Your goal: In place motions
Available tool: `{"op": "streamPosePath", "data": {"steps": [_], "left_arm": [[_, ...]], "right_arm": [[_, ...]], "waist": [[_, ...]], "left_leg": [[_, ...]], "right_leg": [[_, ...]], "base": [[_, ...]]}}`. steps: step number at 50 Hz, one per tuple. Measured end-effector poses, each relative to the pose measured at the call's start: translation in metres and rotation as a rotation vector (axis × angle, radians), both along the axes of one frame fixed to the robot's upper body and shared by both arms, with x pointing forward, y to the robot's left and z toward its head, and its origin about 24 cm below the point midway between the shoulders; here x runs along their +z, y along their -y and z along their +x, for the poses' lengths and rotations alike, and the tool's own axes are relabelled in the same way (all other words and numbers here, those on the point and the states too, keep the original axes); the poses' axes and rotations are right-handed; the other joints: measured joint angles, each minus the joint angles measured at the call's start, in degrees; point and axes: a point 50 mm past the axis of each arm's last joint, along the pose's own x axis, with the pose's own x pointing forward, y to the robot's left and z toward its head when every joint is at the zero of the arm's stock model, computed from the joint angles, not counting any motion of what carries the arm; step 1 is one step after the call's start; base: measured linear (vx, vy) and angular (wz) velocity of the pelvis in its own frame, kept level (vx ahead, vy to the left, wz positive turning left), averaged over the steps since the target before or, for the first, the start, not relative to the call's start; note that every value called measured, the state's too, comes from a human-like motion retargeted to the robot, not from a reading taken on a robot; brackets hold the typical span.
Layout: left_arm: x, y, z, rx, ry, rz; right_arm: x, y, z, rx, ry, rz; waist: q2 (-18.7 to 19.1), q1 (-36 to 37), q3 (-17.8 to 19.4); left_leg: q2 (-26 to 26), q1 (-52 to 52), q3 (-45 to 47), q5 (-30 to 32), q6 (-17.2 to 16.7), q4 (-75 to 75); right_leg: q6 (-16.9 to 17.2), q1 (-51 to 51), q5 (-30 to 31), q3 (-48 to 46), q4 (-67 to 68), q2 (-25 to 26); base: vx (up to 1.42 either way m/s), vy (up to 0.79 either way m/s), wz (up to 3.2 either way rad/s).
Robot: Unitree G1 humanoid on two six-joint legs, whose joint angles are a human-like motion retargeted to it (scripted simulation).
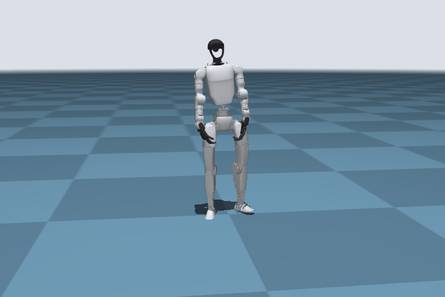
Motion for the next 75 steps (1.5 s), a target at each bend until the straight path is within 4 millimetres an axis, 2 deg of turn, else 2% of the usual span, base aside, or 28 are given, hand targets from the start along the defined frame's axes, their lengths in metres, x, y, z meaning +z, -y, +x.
{"op": "streamPosePath", "data": {"steps": [3, 7, 10, 14, 17, 20, 21, 23, 25, 27, 29, 31, 33, 34, 36, 38, 40, 42, 44, 46, 49, 53, 55, 58, 62, 65, 69, 75], "left_arm": [[-0.001, -0.003, -0.005, -0.068, 0.0, 0.036], [-0.001, -0.003, -0.034, -0.137, -0.085, 0.015], [0.002, 0.001, -0.06, -0.208, -0.184, -0.039], [0.006, -0.009, -0.093, -0.499, -0.285, -0.009], [0.006, -0.016, -0.105, -0.633, -0.294, 0.085], [0.004, -0.016, -0.096, -0.531, -0.253, 0.119], [0.003, -0.022, -0.089, -0.475, -0.245, 0.113], [0.004, -0.039, -0.066, -0.36, -0.226, 0.086], [0.01, -0.065, -0.029, -0.245, -0.186, 0.07], [0.023, -0.094, 0.031, -0.123, -0.051, 0.101], [0.048, -0.123, 0.103, -0.016, 0.168, 0.168], [0.09, -0.151, 0.171, 0.066, 0.406, 0.234], [0.148, -0.175, 0.233, 0.127, 0.661, 0.297], [0.182, -0.185, 0.259, 0.139, 0.789, 0.331], [0.254, -0.198, 0.3, 0.142, 1.034, 0.404], [0.328, -0.201, 0.327, 0.141, 1.27, 0.475], [0.399, -0.195, 0.343, 0.154, 1.494, 0.537], [0.466, -0.185, 0.347, 0.176, 1.701, 0.596], [0.525, -0.172, 0.342, 0.214, 1.879, 0.656], [0.582, -0.159, 0.329, 0.312, 2.046, 0.702], [0.657, -0.147, 0.291, 0.545, 2.296, 0.756], [0.723, -0.14, 0.228, 0.847, 2.593, 0.845], [0.741, -0.135, 0.206, 0.917, 2.689, 0.822], [0.752, -0.13, 0.192, 0.875, 2.768, 0.732], [0.75, -0.135, 0.191, 0.871, 2.786, 0.69], [0.744, -0.14, 0.197, 0.906, 2.761, 0.653], [0.736, -0.148, 0.202, 0.923, 2.731, 0.699], [0.729, -0.154, 0.207, 0.907, 2.719, 0.741]], "right_arm": [[0.001, -0.003, 0.008, 0.108, 0.036, 0.007], [0.0, -0.001, 0.005, 0.213, 0.02, -0.03], [-0.001, 0.004, -0.007, 0.242, -0.026, -0.056], [-0.001, 0.017, -0.031, 0.249, -0.11, -0.111], [0.0, 0.02, -0.053, 0.16, -0.194, -0.11], [0.001, 0.009, -0.061, -0.079, -0.222, -0.004], [0.002, 0.01, -0.053, -0.19, -0.208, 0.02], [0.003, 0.013, -0.026, -0.403, -0.148, 0.044], [0.009, 0.02, 0.023, -0.549, -0.004, 0.057], [0.028, 0.024, 0.095, -0.566, 0.193, 0.106], [0.068, 0.022, 0.173, -0.469, 0.398, 0.2], [0.123, 0.014, 0.242, -0.321, 0.607, 0.283], [0.191, 0.0, 0.298, -0.177, 0.843, 0.329], [0.227, -0.007, 0.32, -0.114, 0.966, 0.336], [0.301, -0.018, 0.349, -0.007, 1.207, 0.333], [0.381, -0.02, 0.363, 0.07, 1.447, 0.31], [0.461, -0.015, 0.361, 0.125, 1.659, 0.256], [0.53, -0.009, 0.347, 0.147, 1.843, 0.192], [0.586, 0.0, 0.325, 0.124, 2.027, 0.137], [0.639, 0.01, 0.295, 0.059, 2.233, 0.08], [0.702, 0.016, 0.242, -0.063, 2.531, 0.033], [0.746, 0.009, 0.182, -0.164, 2.826, 0.165], [0.757, 0.009, 0.16, -0.154, 2.903, 0.224], [0.764, 0.01, 0.146, -0.118, 2.953, 0.184], [0.763, 0.018, 0.149, -0.167, 2.944, 0.137], [0.759, 0.022, 0.156, -0.214, 2.907, 0.232], [0.755, 0.03, 0.163, -0.272, 2.867, 0.317], [0.75, 0.034, 0.168, -0.249, 2.861, 0.249]], "waist": [[0.3, 0.08, -0.7], [0.79, -0.54, -0.96], [1.06, -1.09, -0.55], [1.33, -1.6, 0.06], [1.41, -2.44, 0.83], [1.01, -3.17, 0.94], [0.88, -3.33, 0.33], [0.66, -3.35, -1.15], [0.36, -2.89, -2.6], [0.12, -2.83, -3.81], [0.29, -3.16, -4.75], [0.77, -3.75, -5.69], [1.11, -4.39, -6.33], [1.24, -4.46, -6.77], [1.48, -4.12, -8.02], [1.72, -3.16, -9.64], [1.72, -1.92, -10.68], [1.15, -1.12, -10.48], [-0.05, -0.73, -10.54], [-0.92, -0.18, -10.26], [-0.81, 0.79, -9.19], [-0.18, 1.4, -9.22], [0.03, 1.82, -8.83], [0.7, 2.32, -9.02], [0.99, 2.61, -9.38], [1.0, 3.0, -9.27], [1.22, 3.31, -9.35], [1.54, 3.48, -8.59]], "left_leg": [[-0.05, 0.28, 0.46, -0.22, 0.01, -0.1], [-0.15, 0.78, 0.73, -0.47, 0.08, -0.24], [-0.22, 1.01, 0.53, -0.56, 0.15, -0.23], [-0.32, 0.89, 0.0, -0.53, 0.2, -0.21], [-0.47, 0.7, -0.78, -0.37, 0.38, -0.13], [-0.57, -0.3, -1.69, 0.1, 0.36, 0.3], [-0.61, -0.85, -1.92, 0.22, 0.26, 0.45], [-0.77, -1.62, -2.37, 0.42, 0.09, 0.54], [-1.05, -1.7, -2.61, 0.63, 0.09, 0.37], [-1.19, -1.53, -2.69, 0.75, 0.14, 0.31], [-1.01, -1.44, -2.52, 0.76, 0.19, 0.45], [-0.74, -1.25, -2.14, 0.73, 0.24, 0.51], [-0.47, -1.28, -1.76, 0.63, 0.25, 0.56], [-0.31, -1.51, -1.54, 0.57, 0.21, 0.56], [0.02, -2.34, -0.9, 0.42, 0.09, 0.51], [0.28, -3.83, -0.17, 0.23, 0.0, 0.42], [0.35, -5.02, 0.25, 0.07, -0.05, 0.29], [0.48, -5.28, 0.51, 0.01, -0.11, 0.27], [0.44, -5.59, 0.35, -0.04, -0.15, 0.34], [0.46, -6.62, 0.03, -0.06, -0.18, 0.42], [0.66, -7.94, 0.06, -0.13, -0.23, 0.49], [0.85, -10.09, 0.39, -0.3, -0.35, 0.51], [0.78, -10.65, 0.35, -0.35, -0.42, 0.44], [0.78, -11.24, 0.13, -0.4, -0.44, 0.52], [0.64, -11.03, -0.25, -0.53, -0.4, 0.69], [0.46, -10.64, -0.48, -0.67, -0.33, 0.71], [0.39, -10.72, -1.0, -0.76, -0.35, 0.89], [0.28, -11.11, -1.45, -0.48, -0.36, 0.95]], "right_leg": [[-0.03, -0.22, -0.02, 0.55, 0.05, 0.06], [-0.09, -0.24, -0.08, 1.09, 0.09, 0.21], [-0.04, -0.05, -0.18, 1.01, 0.2, 0.14], [0.13, 0.34, -0.24, 0.35, 0.05, -0.02], [0.31, 1.15, -0.22, -0.98, -0.38, -0.13], [0.4, 1.46, -0.18, -2.31, -0.63, -0.57], [0.48, 1.34, -0.19, -2.85, -0.71, -0.81], [0.59, 1.18, -0.18, -3.63, -0.91, -1.08], [0.58, 1.3, -0.08, -3.72, -1.13, -1.11], [0.47, 1.41, 0.03, -3.69, -1.14, -1.09], [0.4, 1.28, 0.11, -3.44, -0.87, -1.07], [0.34, 1.09, 0.21, -2.95, -0.66, -0.92], [0.28, 0.68, 0.32, -2.42, -0.54, -0.71], [0.27, 0.23, 0.36, -2.13, -0.48, -0.62], [0.28, -1.12, 0.42, -1.49, -0.34, -0.46], [0.29, -3.25, 0.44, -0.76, -0.11, -0.33], [0.3, -5.07, 0.46, 0.0, 0.12, -0.27], [0.44, -5.66, 0.48, 0.54, 0.28, -0.33], [0.52, -5.76, 0.4, 0.31, 0.16, -0.44], [0.53, -6.41, 0.28, 0.0, -0.03, -0.35], [0.6, -7.62, 0.12, 0.15, -0.01, -0.21], [0.76, -10.04, 0.01, 0.75, 0.09, -0.19], [0.85, -10.63, -0.06, 0.86, 0.04, -0.27], [0.94, -10.9, -0.28, 0.78, -0.01, -0.28], [0.91, -10.24, -0.57, 0.39, -0.04, -0.32], [0.93, -9.71, -0.76, 0.13, 0.06, -0.44], [0.99, -9.35, -0.87, -0.38, 0.03, -0.57], [1.01, -9.3, -0.76, -0.98, -0.08, -0.73]], "base": [[0.04, 0.0, -0.13], [0.03, 0.0, -0.09], [0.0, 0.0, 0.0], [0.0, 0.01, 0.06], [-0.04, 0.02, 0.35], [-0.11, 0.01, 0.42], [-0.12, 0.01, 0.47], [-0.07, -0.03, 0.39], [-0.04, -0.1, 0.16], [-0.18, -0.17, 0.0], [-0.19, -0.13, -0.15], [-0.08, -0.09, -0.26], [-0.01, -0.06, -0.31], [0.03, -0.04, -0.34], [0.05, -0.03, -0.36], [0.04, 0.0, -0.35], [0.0, 0.02, -0.29], [0.04, -0.05, -0.17], [0.05, -0.14, 0.09], [-0.13, -0.08, 0.17], [-0.17, 0.04, 0.0], [-0.17, 0.07, -0.1], [-0.2, 0.08, 0.01], [-0.04, 0.08, 0.08], [0.02, 0.01, 0.03], [0.0, 0.0, 0.0], [0.0, 0.0, 0.0], [-0.01, 0.01, 0.01]]}}
